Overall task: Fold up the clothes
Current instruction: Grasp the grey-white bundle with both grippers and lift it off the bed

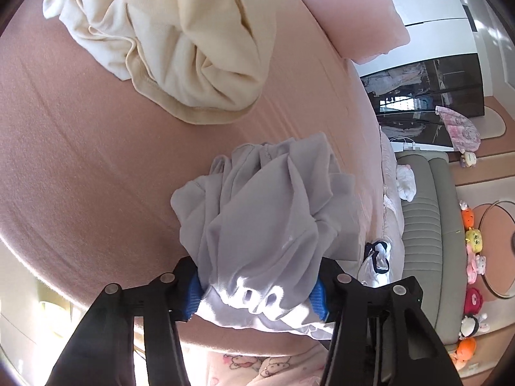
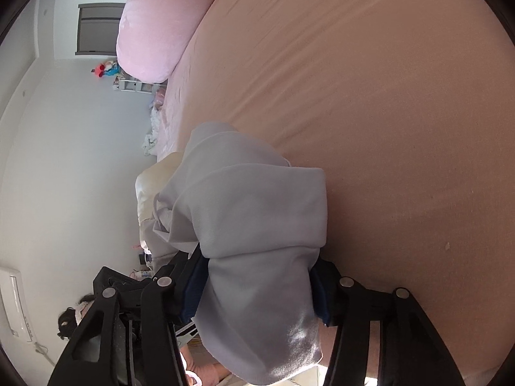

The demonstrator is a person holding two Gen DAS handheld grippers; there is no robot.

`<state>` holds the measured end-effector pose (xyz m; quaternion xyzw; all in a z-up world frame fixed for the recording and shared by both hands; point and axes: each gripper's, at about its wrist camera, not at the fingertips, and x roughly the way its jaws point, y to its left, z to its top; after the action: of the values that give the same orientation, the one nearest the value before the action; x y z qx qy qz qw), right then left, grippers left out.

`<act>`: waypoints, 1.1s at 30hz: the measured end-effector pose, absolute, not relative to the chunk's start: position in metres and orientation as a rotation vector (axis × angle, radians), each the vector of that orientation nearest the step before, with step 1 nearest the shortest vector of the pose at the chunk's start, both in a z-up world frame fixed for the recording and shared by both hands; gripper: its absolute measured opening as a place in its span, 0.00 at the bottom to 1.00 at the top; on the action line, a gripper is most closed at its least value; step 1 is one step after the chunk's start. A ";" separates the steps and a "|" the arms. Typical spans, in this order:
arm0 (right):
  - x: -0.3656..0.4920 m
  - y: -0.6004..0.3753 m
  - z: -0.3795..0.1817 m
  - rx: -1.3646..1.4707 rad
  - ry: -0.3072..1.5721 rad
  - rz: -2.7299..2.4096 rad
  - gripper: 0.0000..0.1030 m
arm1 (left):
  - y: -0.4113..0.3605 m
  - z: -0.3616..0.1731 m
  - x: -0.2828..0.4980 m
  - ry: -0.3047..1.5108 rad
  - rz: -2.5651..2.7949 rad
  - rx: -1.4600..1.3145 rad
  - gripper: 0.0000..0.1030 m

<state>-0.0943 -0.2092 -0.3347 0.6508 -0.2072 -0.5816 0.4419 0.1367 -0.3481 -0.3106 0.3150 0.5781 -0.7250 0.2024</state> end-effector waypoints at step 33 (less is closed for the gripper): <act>-0.060 -0.190 -0.200 1.263 -0.153 -1.709 0.40 | -0.352 -0.229 0.145 1.544 -2.286 0.688 0.35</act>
<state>-0.0605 -0.1902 -0.1997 0.5187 -0.0630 -0.7019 0.4841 0.1446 -0.3521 -0.2286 0.2392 0.5372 -0.7951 0.1487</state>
